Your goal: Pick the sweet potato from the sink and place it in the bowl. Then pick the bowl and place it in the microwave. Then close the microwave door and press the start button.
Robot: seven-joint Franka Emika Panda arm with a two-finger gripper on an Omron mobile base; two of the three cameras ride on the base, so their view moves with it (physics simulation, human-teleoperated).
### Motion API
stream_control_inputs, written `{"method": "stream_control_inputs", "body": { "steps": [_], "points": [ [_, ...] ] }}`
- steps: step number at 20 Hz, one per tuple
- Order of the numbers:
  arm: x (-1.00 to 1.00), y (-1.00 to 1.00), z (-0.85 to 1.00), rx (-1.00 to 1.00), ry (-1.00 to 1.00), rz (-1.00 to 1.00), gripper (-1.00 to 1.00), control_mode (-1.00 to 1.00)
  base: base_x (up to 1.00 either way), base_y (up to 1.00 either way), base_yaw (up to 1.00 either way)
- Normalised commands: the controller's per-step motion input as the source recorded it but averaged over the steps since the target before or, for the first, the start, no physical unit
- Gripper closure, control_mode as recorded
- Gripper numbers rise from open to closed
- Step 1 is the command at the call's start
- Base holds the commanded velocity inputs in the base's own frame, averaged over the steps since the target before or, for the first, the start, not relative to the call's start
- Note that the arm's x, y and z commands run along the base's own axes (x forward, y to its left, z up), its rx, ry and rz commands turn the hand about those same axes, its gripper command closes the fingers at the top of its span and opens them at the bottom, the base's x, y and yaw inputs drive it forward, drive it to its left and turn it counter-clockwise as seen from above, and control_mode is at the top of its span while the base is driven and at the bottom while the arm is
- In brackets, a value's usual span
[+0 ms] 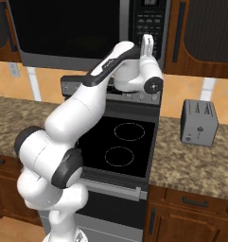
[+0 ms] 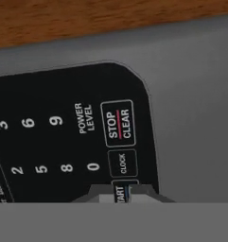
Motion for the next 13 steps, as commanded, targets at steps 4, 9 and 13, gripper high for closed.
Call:
{"method": "stream_control_inputs", "body": {
  "steps": [4,9,13],
  "points": [
    [0.52,-0.01,-0.04,0.02,0.0,0.0,1.0,-1.0,0.0,0.0,0.0],
    [-0.37,0.0,-0.23,0.02,0.0,0.0,1.0,-1.0,0.0,0.0,0.0],
    [-1.0,0.0,-0.23,0.01,0.0,0.03,1.0,-1.0,0.0,0.0,0.0]
  ]
}}
